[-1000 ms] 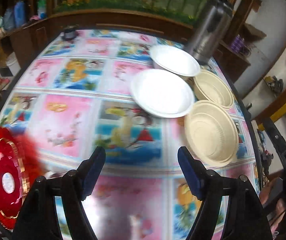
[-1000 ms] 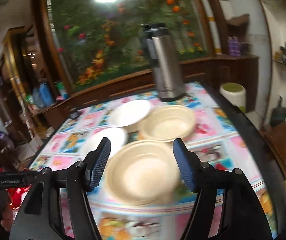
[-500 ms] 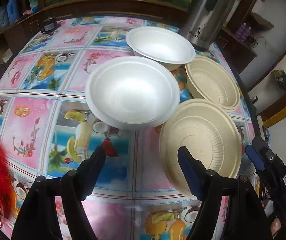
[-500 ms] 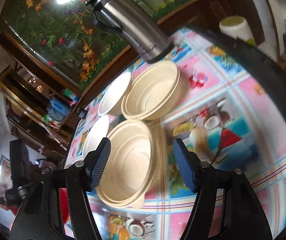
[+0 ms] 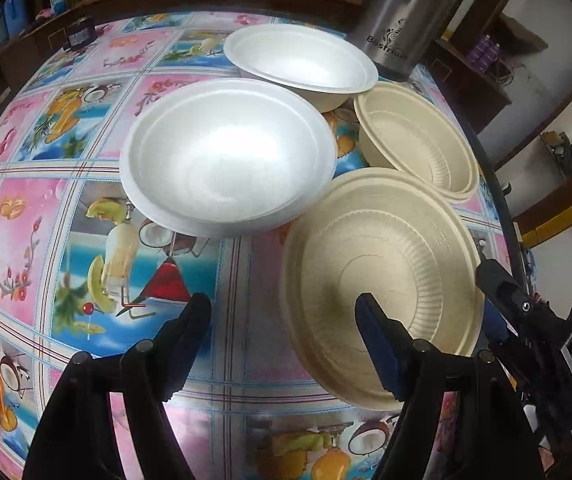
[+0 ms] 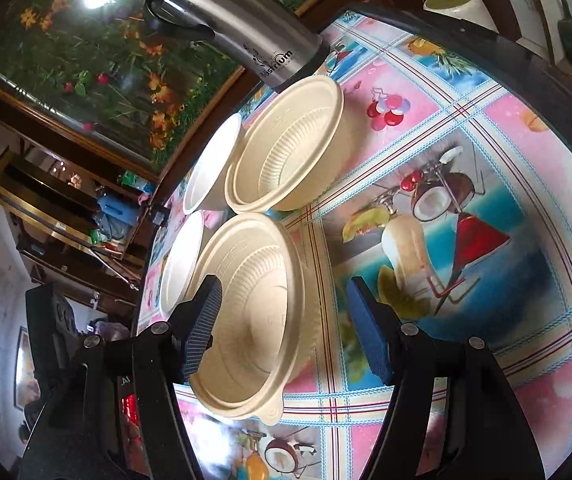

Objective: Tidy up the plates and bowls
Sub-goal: 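Grasp the rim of a beige paper plate with the right gripper, then place the beige paper plate onto the red plate stack in the left gripper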

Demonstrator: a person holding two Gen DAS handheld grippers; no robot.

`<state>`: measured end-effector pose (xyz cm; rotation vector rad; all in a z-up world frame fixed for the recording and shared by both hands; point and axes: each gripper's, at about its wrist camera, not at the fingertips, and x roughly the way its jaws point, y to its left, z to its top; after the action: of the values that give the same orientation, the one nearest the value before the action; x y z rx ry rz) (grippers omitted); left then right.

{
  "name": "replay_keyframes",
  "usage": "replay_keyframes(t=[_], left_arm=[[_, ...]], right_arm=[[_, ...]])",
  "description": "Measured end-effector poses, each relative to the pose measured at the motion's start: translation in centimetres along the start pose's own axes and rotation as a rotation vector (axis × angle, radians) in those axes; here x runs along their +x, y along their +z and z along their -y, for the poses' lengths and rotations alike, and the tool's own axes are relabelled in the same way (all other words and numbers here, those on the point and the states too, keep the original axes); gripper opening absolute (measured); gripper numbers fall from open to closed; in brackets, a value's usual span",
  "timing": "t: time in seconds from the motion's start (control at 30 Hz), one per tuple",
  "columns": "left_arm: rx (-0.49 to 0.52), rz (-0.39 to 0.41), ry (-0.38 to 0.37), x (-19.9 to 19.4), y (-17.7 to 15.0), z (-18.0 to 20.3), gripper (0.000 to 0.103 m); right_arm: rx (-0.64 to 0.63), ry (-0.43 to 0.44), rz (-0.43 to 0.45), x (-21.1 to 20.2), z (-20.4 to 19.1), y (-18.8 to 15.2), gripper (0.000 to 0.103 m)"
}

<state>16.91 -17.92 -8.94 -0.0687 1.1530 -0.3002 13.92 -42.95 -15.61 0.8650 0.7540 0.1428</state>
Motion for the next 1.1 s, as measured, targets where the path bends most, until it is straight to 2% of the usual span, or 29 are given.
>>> replay_keyframes(t=[0.13, 0.2, 0.23, 0.27, 0.33, 0.4, 0.57, 0.87, 1.1], left_arm=[[-0.003, 0.046, 0.0, -0.6, -0.1, -0.2, 0.071], [-0.003, 0.053, 0.003, -0.7, -0.1, -0.3, 0.059], [-0.004, 0.051, -0.001, -0.6, -0.1, -0.4, 0.056], [-0.005, 0.047, -0.009, -0.5, 0.0, -0.5, 0.047], [0.003, 0.041, -0.013, -0.2, 0.0, -0.4, 0.035], [0.005, 0.032, -0.033, 0.1, 0.0, -0.4, 0.026], [0.025, 0.043, -0.055, 0.0, -0.3, -0.1, 0.013], [0.04, 0.062, -0.058, -0.8, -1.1, -0.3, 0.013], [0.031, 0.097, -0.065, -3.0, -2.5, -2.1, 0.013]], right_arm=[[0.001, 0.013, -0.015, 0.3, -0.1, 0.0, 0.065], [-0.004, -0.011, -0.02, 0.7, -0.1, 0.0, 0.062], [-0.004, -0.018, -0.028, 0.9, 0.0, 0.0, 0.053], [-0.003, -0.02, -0.039, 1.2, 0.2, 0.2, 0.037], [-0.001, -0.032, -0.052, 1.5, 0.4, 0.2, 0.024], [0.01, -0.043, -0.062, 1.8, 0.7, 0.1, 0.021], [0.018, -0.017, -0.064, 1.7, 0.7, -0.1, 0.016], [0.053, -0.009, -0.059, 1.3, 0.4, -0.7, 0.015], [0.021, -0.005, -0.016, -0.1, -1.3, -3.8, 0.014]])
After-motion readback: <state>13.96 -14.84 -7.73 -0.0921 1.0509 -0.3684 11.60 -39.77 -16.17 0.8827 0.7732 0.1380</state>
